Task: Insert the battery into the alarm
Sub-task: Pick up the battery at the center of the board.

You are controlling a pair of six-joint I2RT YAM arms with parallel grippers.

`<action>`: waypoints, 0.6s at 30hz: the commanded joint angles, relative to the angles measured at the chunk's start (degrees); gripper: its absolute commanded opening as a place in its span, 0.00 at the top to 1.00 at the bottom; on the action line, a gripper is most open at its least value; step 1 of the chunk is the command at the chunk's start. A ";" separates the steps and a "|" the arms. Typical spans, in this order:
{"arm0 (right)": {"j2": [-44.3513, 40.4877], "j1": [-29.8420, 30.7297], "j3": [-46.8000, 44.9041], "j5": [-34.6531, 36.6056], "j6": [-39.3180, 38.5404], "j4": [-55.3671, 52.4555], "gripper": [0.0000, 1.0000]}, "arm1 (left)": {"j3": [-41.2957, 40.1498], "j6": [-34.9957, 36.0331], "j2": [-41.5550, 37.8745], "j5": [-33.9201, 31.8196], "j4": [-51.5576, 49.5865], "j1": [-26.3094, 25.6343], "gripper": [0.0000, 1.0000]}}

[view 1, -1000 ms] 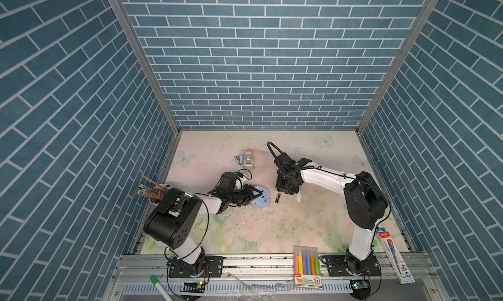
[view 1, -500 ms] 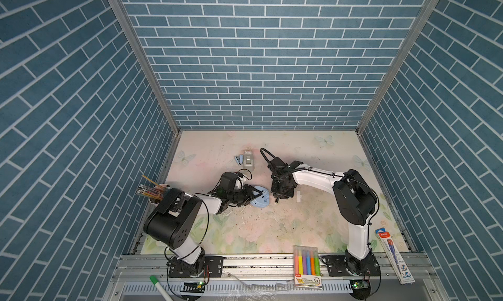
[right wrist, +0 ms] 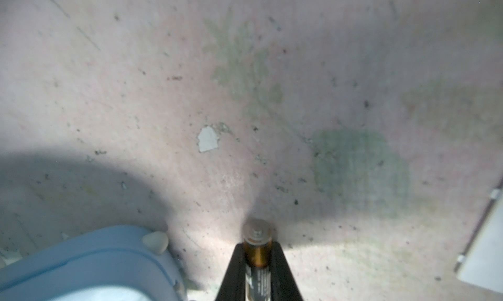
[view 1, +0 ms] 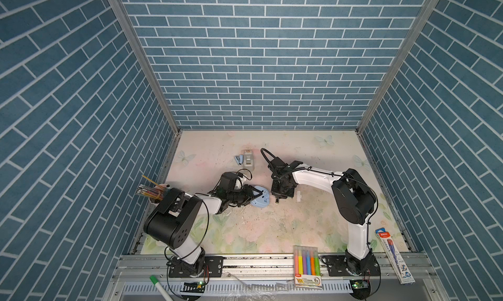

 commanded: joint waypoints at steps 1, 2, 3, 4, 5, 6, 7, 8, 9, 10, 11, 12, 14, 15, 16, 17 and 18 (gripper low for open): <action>1.56 0.19 -0.94 2.84 0.80 -1.27 0.98 | -0.89 0.69 1.31 -1.25 -2.41 -0.16 0.98; 0.92 0.19 -1.61 3.14 0.67 -0.65 1.00 | -0.78 0.72 1.46 -1.14 -2.37 -0.17 0.98; 0.29 0.20 -2.12 3.56 0.58 -0.02 1.00 | -0.76 0.59 1.58 -1.12 -2.29 -0.19 0.98; -0.54 0.23 -2.57 4.17 0.50 0.17 1.00 | -0.81 0.61 1.52 -0.96 -2.22 -0.13 0.98; -1.44 0.19 -2.99 4.99 0.25 0.40 1.00 | -0.72 0.60 1.51 -0.97 -2.27 -0.13 0.98; -2.51 0.27 -3.45 5.72 0.02 0.73 1.00 | -0.71 0.60 1.49 -0.96 -2.30 -0.17 0.98; -3.83 0.27 -4.17 6.31 -0.26 1.36 1.00 | -0.55 0.64 1.42 -0.93 -2.39 -0.18 0.98; -5.48 0.26 -4.88 7.01 -0.68 2.06 1.00 | -0.47 0.58 1.40 -0.87 -2.35 -0.11 0.98; -6.96 0.34 -5.54 7.71 -0.96 2.48 1.00 | -0.33 0.65 1.40 -0.89 -2.47 -0.15 0.98; -8.70 0.39 -6.30 8.29 -1.43 3.03 1.00 | -0.20 0.59 1.44 -0.89 -2.56 -0.12 0.98; -10.53 0.34 -7.03 9.03 -1.90 3.44 1.00 | 0.02 0.62 1.42 -0.81 -2.72 -0.10 0.98; -12.13 0.36 -7.61 9.80 -2.13 3.58 1.00 | 0.25 0.66 1.53 -0.79 -2.78 -0.15 0.98; -15.64 0.41 -9.09 11.74 -2.65 3.58 1.00 | 0.63 0.49 1.66 -0.66 -2.70 -0.18 0.98; -17.17 0.35 -9.75 12.42 -2.97 3.58 1.00 | 0.68 0.17 1.67 -0.57 -2.42 -0.19 0.98; -18.83 0.39 -10.51 13.14 -3.22 3.71 1.00 | 0.67 -0.34 1.82 -0.40 -1.54 -0.12 0.97; -20.39 0.36 -11.41 13.70 -3.47 3.88 1.00 | 0.67 -0.93 2.00 -0.15 -0.20 -0.18 0.97; -21.90 0.37 -12.21 14.14 -3.66 4.06 1.00 | 0.61 -1.50 2.22 0.17 1.01 -0.21 0.97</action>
